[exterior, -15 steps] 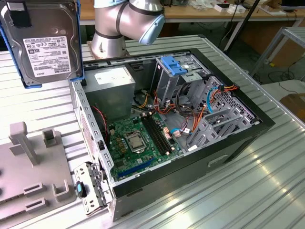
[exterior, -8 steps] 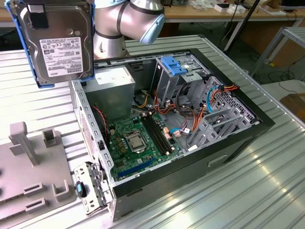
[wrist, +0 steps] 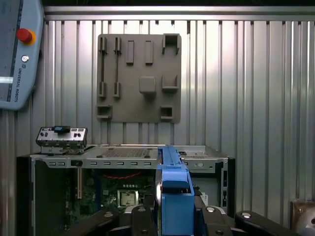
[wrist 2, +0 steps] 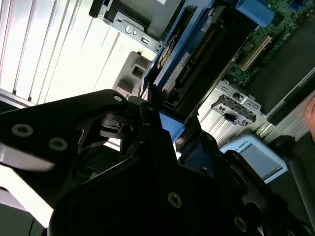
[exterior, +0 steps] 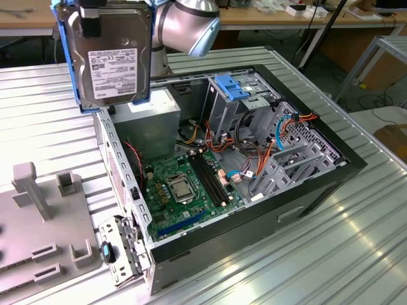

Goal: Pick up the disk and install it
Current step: 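Pick up the disk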

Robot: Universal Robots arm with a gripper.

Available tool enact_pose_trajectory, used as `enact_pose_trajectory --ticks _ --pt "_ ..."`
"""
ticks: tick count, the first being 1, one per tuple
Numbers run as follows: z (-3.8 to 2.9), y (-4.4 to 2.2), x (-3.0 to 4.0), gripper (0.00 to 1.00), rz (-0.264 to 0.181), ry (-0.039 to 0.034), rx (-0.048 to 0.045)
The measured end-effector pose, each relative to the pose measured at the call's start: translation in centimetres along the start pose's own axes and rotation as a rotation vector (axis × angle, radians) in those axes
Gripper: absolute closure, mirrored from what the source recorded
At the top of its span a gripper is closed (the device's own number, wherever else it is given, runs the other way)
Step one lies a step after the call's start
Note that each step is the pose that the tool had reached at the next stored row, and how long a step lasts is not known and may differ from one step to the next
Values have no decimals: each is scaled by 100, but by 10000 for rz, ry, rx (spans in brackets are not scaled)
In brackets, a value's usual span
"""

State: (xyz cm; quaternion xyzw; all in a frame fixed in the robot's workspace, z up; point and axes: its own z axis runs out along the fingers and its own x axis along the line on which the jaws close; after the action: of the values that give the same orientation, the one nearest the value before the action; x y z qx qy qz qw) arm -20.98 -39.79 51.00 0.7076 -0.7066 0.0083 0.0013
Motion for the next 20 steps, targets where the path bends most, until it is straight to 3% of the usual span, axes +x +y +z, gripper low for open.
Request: enact_pose_trajectory --ticks 5,6,8,10,11,15,20 --pt "6 -257 1 63 0 0 1" --pt "8 -362 0 63 -1 0 1" --pt "10 -472 1 63 -1 0 0" --pt "12 -648 1 63 -1 1 0" --pt "13 -695 2 63 1 1 -1" --pt "20 -761 33 63 7 1 -1" --pt "34 -792 97 63 46 1 -1"
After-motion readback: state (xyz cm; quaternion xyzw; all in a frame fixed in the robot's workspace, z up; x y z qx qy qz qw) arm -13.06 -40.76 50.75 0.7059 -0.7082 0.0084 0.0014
